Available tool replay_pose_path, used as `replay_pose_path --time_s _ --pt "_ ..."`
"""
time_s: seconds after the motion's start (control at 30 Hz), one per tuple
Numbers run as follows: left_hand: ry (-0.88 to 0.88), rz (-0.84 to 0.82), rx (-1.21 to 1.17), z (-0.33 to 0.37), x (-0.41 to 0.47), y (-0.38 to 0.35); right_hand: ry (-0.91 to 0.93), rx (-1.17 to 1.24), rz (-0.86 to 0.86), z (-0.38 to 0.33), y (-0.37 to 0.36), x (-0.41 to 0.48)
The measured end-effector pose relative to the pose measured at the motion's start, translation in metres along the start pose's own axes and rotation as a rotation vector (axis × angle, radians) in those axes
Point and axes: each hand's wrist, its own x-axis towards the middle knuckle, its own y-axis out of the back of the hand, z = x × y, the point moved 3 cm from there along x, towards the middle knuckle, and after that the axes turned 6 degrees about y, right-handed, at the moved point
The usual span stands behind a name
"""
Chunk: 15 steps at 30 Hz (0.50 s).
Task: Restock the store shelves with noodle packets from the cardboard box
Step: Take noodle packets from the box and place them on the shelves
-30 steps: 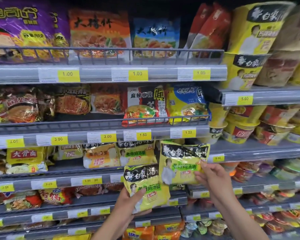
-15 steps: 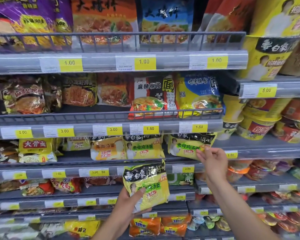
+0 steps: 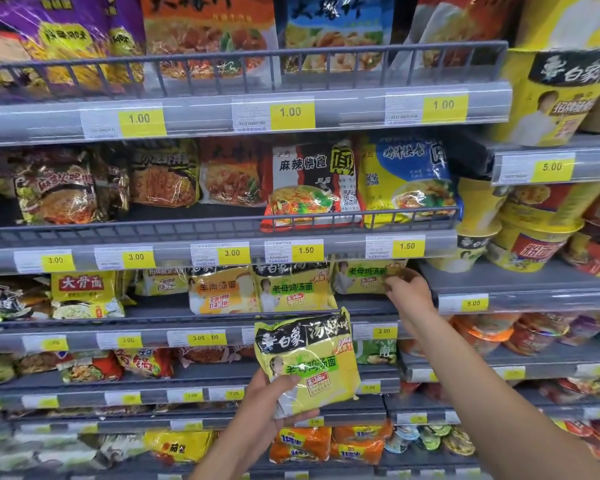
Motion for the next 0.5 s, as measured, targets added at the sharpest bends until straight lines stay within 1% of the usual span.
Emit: replay_pose_path --time_s 0.13,0.27,0.33,0.37,0.43,0.5 --pt "-0.002 -0.088 -0.030 -0.001 0.012 -0.008 0.203 -0.181 -0.043 -0.007 0.019 -0.054" --pt "-0.021 -0.180 -0.045 0.002 0.025 -0.030 0.183 -0.311 -0.310 0.009 0.034 -0.102" --pt "-0.040 -0.188 0.000 0.006 0.031 -0.044 0.161 -0.339 -0.365 0.021 0.041 -0.108" --pt "-0.052 -0.188 0.035 0.008 0.035 -0.053 0.159 -0.345 -0.367 0.024 0.044 -0.109" --pt "-0.098 -0.168 0.159 0.013 0.035 -0.070 0.145 -0.334 -0.290 0.029 0.052 -0.104" --pt "-0.195 -0.060 0.453 0.022 0.043 -0.079 0.149 -0.313 -0.198 0.025 0.058 -0.099"
